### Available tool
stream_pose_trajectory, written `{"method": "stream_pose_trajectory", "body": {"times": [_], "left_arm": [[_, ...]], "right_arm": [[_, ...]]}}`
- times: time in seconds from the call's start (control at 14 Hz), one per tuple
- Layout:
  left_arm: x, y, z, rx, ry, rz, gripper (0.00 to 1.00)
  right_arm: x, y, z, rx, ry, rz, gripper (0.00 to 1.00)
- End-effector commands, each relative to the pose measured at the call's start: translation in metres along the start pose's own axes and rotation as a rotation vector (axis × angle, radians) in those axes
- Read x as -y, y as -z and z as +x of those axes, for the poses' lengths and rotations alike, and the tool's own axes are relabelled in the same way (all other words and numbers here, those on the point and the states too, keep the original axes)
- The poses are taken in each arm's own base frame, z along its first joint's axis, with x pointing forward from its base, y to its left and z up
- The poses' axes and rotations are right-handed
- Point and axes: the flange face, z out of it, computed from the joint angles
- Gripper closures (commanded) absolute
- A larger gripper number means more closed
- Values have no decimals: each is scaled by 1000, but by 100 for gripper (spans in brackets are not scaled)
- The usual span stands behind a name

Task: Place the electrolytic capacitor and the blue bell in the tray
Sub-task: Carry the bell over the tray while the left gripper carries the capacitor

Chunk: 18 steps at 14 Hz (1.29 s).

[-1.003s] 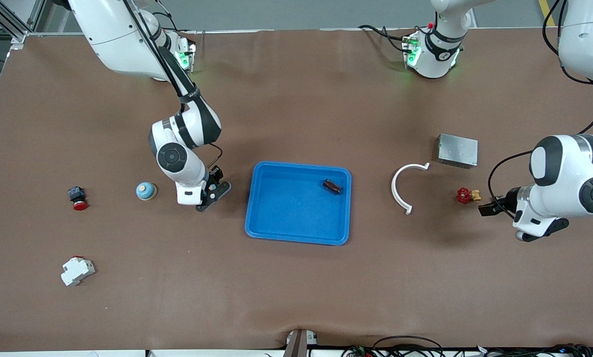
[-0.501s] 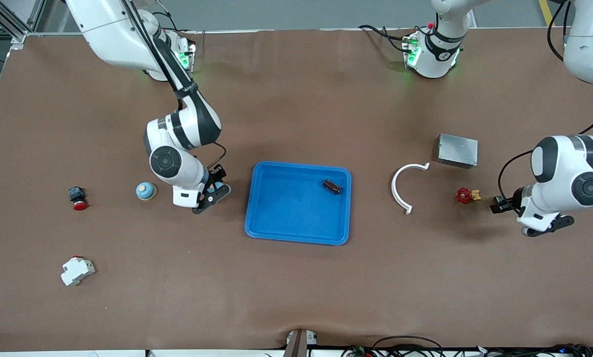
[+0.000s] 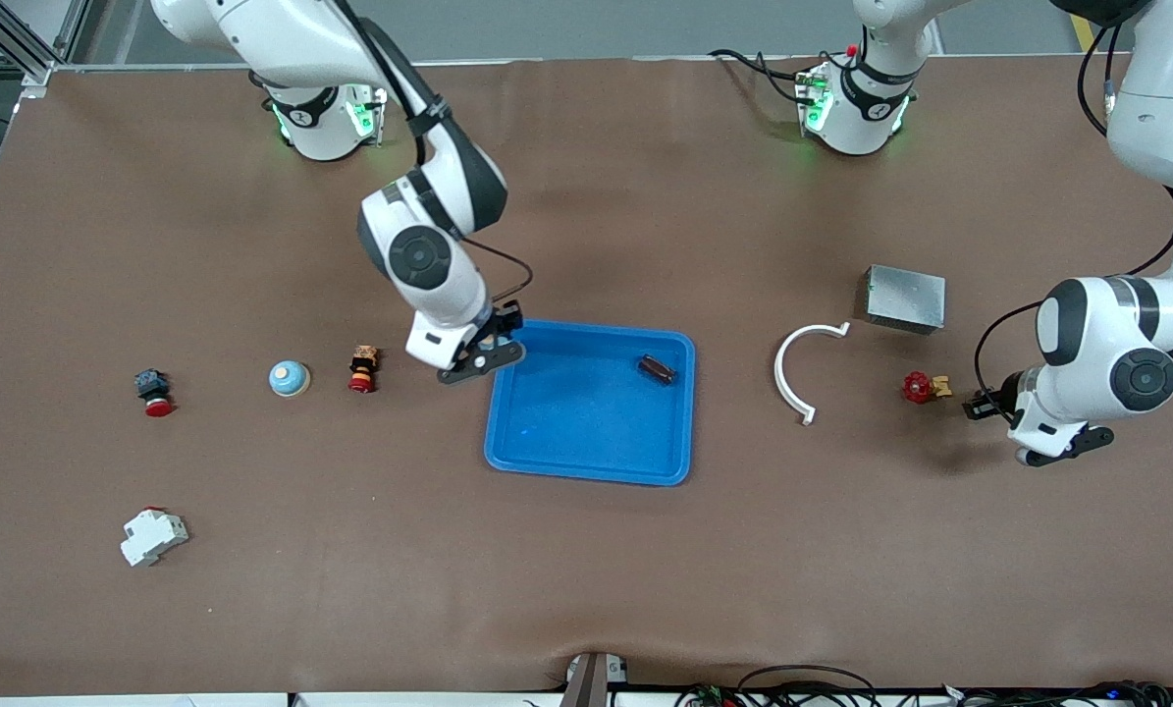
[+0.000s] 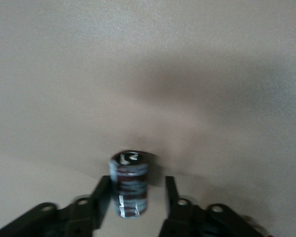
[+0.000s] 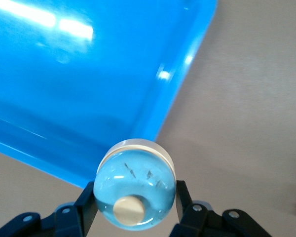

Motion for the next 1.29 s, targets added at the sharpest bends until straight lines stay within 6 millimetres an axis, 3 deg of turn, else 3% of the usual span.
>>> {"method": "stream_pose_trajectory", "body": {"times": [0.0, 0.29, 0.5, 0.72, 0.86, 1.22], "left_arm": [[1, 1, 2, -25, -20, 1, 100], [-10, 18, 2, -44, -19, -10, 100], [-21, 52, 1, -92, -36, -15, 100], [-48, 90, 5, -129, -58, -36, 100], [-57, 109, 8, -139, -17, -44, 100], [-121, 168, 0, -135, 85, -75, 100]], "right_arm": [[-3, -5, 16, -1, -52, 18, 88], [7, -20, 26, 14, -84, 63, 88], [22, -32, 38, 11, -118, 62, 88], [46, -40, 40, 9, -131, 57, 88], [48, -49, 40, 15, -128, 51, 88], [44, -64, 41, 31, -128, 39, 87]]}}
